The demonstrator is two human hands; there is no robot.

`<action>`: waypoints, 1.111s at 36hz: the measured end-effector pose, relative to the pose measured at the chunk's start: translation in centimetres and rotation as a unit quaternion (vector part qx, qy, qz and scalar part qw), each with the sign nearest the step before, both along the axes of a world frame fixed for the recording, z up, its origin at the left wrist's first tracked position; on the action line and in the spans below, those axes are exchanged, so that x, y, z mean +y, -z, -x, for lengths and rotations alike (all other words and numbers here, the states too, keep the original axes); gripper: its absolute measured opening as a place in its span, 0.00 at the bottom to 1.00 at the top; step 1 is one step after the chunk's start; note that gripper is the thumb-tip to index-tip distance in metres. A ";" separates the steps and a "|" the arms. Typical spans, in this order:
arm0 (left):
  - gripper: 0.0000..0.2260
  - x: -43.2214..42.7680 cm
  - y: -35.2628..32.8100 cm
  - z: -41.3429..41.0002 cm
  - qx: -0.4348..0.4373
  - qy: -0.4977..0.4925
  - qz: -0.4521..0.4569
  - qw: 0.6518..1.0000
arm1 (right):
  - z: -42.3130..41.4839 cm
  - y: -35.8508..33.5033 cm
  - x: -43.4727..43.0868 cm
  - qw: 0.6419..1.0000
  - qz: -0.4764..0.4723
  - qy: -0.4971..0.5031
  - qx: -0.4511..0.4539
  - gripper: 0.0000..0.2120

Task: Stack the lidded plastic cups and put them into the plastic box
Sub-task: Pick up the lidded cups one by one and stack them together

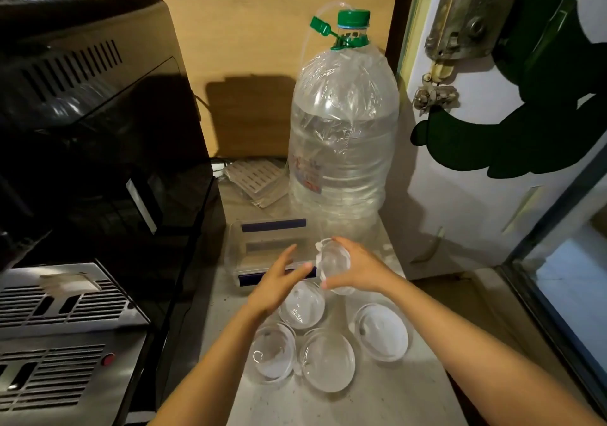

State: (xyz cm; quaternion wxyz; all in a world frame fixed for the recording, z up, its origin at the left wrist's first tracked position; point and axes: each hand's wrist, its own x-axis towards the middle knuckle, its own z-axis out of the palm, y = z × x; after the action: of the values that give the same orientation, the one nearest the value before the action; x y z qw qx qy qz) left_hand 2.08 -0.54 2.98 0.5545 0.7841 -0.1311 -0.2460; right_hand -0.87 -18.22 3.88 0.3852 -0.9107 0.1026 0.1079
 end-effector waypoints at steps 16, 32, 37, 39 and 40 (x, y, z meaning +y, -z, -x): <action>0.33 -0.7 -3.9 -2.2 0.226 0.141 0.410 0.872 | -0.7 -8.4 3.8 0.989 0.011 -0.035 -0.146 0.43; 0.35 0.1 -3.1 -2.9 0.245 0.089 0.427 0.866 | -0.1 -8.9 3.4 0.986 0.079 -0.103 -0.107 0.46; 0.42 0.3 -1.8 -3.0 0.261 0.081 0.412 0.869 | 0.9 -6.9 -0.1 0.991 0.060 -0.108 -0.056 0.49; 0.41 0.0 -1.5 -2.8 0.255 0.088 0.402 0.875 | 1.7 -5.6 -1.3 0.991 0.067 -0.117 -0.021 0.50; 0.39 -0.1 -1.4 -2.8 0.252 0.093 0.398 0.877 | 2.1 -5.0 -1.9 0.990 0.074 -0.120 -0.003 0.50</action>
State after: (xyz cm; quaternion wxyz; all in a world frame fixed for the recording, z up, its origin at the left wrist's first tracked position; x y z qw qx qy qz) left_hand 4.84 -0.64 4.41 0.8088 0.3925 -0.1461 -0.4128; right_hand -2.97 -20.09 8.86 0.3015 -0.9426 -0.0009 0.1433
